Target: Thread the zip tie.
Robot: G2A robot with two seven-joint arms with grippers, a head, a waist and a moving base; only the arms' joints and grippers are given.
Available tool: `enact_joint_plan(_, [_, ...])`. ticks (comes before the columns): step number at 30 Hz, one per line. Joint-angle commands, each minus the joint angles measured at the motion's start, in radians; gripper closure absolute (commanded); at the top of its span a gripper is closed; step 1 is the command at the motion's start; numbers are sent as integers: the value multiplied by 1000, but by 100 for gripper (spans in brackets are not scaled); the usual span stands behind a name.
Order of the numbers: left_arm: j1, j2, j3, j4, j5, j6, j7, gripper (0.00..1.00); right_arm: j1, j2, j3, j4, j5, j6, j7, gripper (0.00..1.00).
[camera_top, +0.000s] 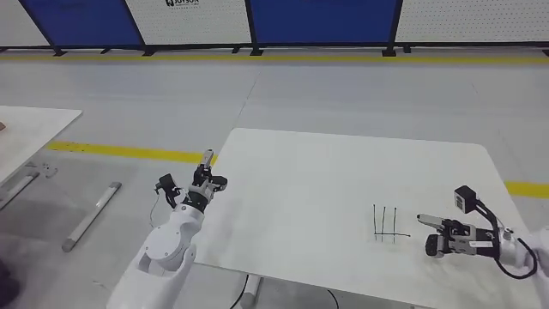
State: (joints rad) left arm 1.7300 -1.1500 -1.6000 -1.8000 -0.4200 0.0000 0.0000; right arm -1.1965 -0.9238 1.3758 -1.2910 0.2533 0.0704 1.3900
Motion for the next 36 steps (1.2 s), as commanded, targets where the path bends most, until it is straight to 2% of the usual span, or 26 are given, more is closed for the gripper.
enact_joint_plan(1, [0,0,0,0,0,0,0,0,0,0,0,0,0,0,0,0])
enact_joint_plan(5, [0,0,0,0,0,0,0,0,0,0,0,0,0,0,0,0])
enact_joint_plan(6, [0,0,0,0,0,0,0,0,5,0,-5,-26,-19,-40,-1,0])
enact_joint_plan(7, [0,0,0,0,0,0,0,0,1,0,-15,-39,-54,-103,-10,0])
enact_joint_plan(9, [0,0,0,0,0,0,0,0,6,0,-36,-13,-111,-190,-36,0])
enact_joint_plan(10, [0,0,0,0,0,0,0,0,14,-1,-45,-6,-122,-211,-38,0])
enact_joint_plan(13, [0,0,0,0,0,0,0,0,36,-6,-69,33,-97,-328,-10,0])
enact_joint_plan(26, [0,0,0,0,0,0,0,0,37,-6,-71,40,-88,-334,0,0])
enact_joint_plan(29, [0,0,0,0,0,0,0,0,32,-14,-82,77,5,-297,-4,0])
enact_joint_plan(36, [0,0,0,0,0,0,0,0,70,-19,-118,113,-20,-262,-33,0])
